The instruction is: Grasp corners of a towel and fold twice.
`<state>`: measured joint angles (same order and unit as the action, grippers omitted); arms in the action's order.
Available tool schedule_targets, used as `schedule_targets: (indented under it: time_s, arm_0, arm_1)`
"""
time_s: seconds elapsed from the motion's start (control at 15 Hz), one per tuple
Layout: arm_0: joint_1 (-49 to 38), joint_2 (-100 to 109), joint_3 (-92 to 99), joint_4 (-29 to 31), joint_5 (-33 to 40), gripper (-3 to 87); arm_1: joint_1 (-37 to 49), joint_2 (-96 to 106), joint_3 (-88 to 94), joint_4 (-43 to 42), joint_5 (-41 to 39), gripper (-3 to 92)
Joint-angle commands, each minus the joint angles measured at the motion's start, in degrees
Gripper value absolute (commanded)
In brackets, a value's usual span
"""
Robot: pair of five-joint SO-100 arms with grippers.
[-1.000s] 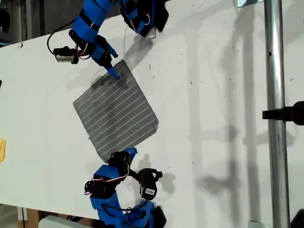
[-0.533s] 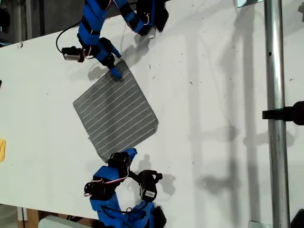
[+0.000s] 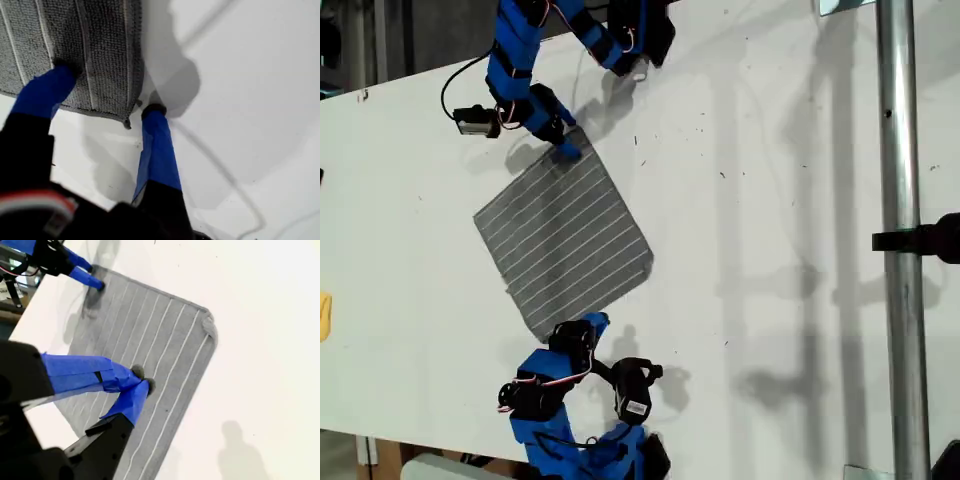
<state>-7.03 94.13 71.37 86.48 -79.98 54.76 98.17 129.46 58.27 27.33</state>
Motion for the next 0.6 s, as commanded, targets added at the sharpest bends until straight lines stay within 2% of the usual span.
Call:
schedule_targets:
  time_s: [0.0, 0.07, 0.4, 0.47, 0.53]
  arm_0:
    - [0.35, 2.72, -0.26, -0.62, -0.7, -2.9]
    - [0.35, 2.72, -0.09, -0.62, -0.88, -2.9]
    - [0.18, -0.26, -0.44, -1.76, -0.09, -2.6]
    - [0.35, -2.2, -2.81, -0.97, 0.88, 0.9]
    - [0.53, -3.6, -4.39, -0.09, -0.09, 12.2]
  arm_1:
    - [-1.85, 0.0, -1.41, -1.14, -0.88, 15.1]
    - [-2.46, -0.18, -1.58, -1.23, -0.88, 1.1]
    - [-3.25, -0.44, -1.76, -1.58, -0.97, -0.2]
    - [-3.25, -0.7, -1.76, -1.67, -1.14, -0.2]
    - [-3.25, -0.97, -1.76, -1.67, -1.14, -0.2]
